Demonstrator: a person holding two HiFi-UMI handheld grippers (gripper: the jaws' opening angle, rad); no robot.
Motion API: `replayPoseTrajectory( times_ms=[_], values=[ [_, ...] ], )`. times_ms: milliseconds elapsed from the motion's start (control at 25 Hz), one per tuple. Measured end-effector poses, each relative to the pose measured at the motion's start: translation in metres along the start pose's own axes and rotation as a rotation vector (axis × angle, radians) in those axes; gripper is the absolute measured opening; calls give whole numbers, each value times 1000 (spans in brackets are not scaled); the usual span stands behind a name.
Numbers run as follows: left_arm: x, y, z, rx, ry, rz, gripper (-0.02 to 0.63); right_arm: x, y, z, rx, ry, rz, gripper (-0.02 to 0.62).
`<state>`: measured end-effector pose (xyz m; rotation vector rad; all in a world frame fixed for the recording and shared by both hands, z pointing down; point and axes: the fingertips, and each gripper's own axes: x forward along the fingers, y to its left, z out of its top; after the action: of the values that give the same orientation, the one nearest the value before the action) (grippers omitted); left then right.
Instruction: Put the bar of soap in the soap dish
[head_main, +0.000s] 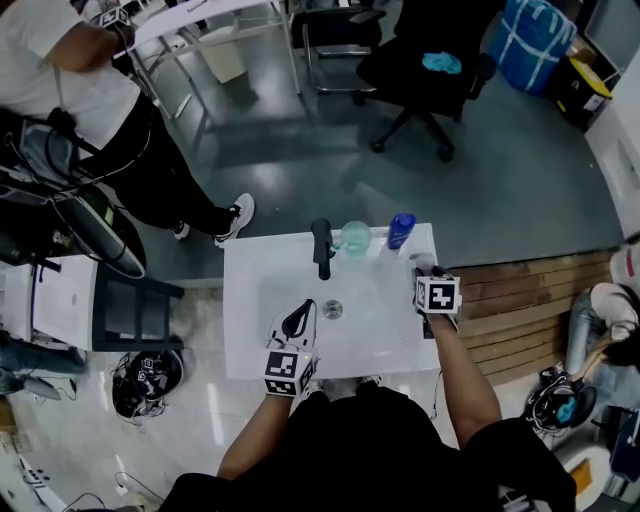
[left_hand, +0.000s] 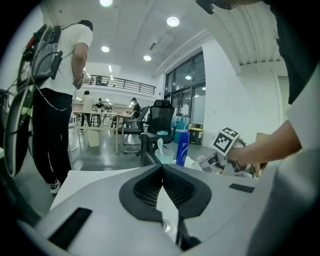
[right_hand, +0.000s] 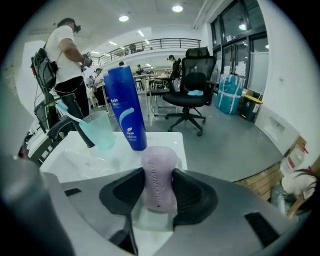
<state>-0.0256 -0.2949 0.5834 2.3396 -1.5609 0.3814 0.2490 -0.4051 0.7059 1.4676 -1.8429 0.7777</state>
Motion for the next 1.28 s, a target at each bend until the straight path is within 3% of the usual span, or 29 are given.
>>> replayPoseTrajectory(
  times_ms=[760,1120,1280],
  values=[
    [-6,20,-3,-9,-11,22,18,20,1,-6,49,173,59,193],
    [-8,22,-6,-10,2,18,18,19,-1,-12,3,192,51,201],
    [-10,25,-6,-8,2,21,18,15,0,-5,-22,122,34,204]
  ],
)
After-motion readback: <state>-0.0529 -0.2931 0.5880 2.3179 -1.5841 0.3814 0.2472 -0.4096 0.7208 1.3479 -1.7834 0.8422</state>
